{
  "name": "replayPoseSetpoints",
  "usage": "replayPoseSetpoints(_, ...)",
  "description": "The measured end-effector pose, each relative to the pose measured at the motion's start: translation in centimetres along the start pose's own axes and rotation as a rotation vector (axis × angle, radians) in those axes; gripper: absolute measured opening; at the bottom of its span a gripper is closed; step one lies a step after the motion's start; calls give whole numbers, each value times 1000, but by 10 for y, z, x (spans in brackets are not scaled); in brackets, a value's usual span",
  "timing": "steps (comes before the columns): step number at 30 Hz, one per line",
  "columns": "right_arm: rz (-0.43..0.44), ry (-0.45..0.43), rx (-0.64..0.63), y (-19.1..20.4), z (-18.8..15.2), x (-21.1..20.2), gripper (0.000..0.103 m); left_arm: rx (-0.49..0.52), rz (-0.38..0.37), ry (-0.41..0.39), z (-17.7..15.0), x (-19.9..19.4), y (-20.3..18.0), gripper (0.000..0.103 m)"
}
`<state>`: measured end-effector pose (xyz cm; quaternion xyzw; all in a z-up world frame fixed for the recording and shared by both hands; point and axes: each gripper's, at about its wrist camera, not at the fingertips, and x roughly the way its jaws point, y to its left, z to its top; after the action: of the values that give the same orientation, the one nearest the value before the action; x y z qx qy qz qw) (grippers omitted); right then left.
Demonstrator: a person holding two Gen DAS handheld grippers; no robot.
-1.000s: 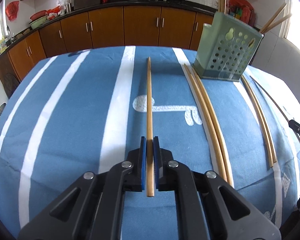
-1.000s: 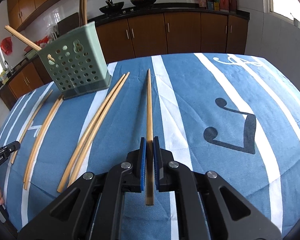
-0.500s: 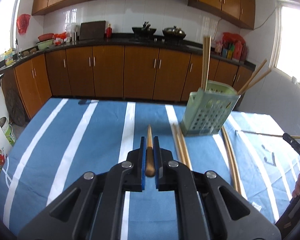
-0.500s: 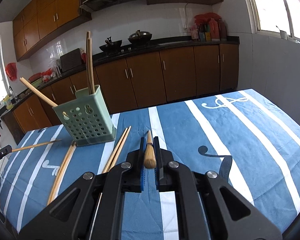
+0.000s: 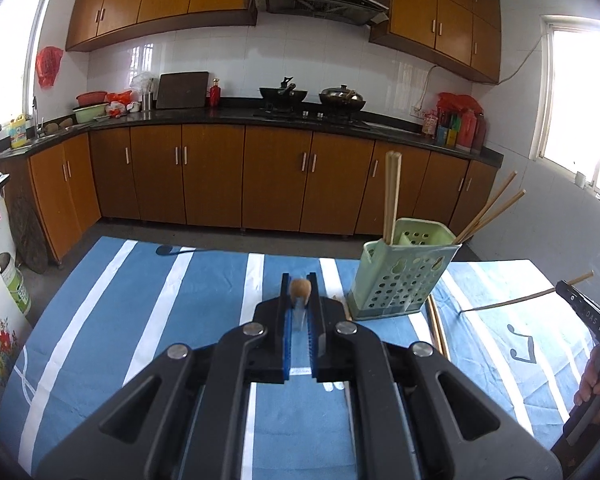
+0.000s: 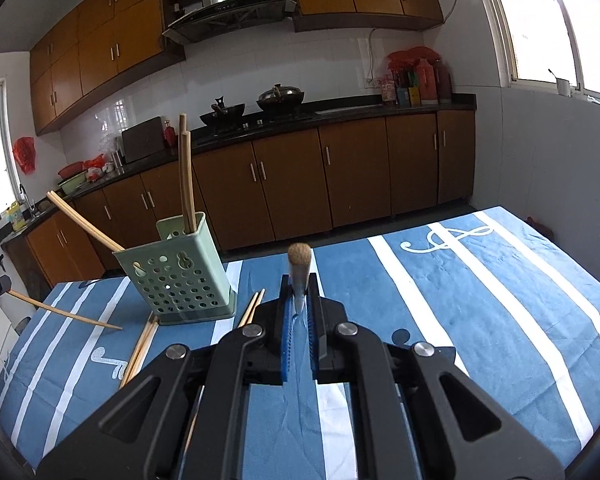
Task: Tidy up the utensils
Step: 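Raise both chopsticks over the green basket and open both grippers to drop them in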
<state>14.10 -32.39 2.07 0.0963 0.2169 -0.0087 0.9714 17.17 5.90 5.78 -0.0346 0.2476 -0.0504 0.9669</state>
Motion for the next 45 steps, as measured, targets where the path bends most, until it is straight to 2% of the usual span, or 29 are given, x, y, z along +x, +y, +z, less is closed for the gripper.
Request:
replayPoseSetpoints(4,35,-41,-1,8,22,-12,8,32,-30,-38,18,-11,-8,7)
replayPoseSetpoints(8,106,-88,1,20,45,-29,8,47,-73,-82,41,-25,-22,7)
replayPoseSetpoints(16,229,-230,-27,61,89,-50,8,47,-131,-187,90,-35,-59,7)
replayPoseSetpoints(22,230,-348,-32,87,114,-32,8,12,-104,-313,135,-24,-86,7)
replayPoseSetpoints(27,210,-337,-6,91,119,3,8,-32,-62,-379,149,3,-94,7)
replayPoseSetpoints(31,203,-296,8,91,114,31,8,-82,-67,-346,147,34,-90,7)
replayPoseSetpoints(37,198,-233,-21,97,99,56,8,-76,-79,-267,133,69,-86,8)
replayPoseSetpoints(42,195,-175,-19,96,88,63,8,-52,-92,-181,117,86,-89,8)
replayPoseSetpoints(45,187,-168,-30,94,87,57,9,-40,-83,-162,113,85,-87,14)
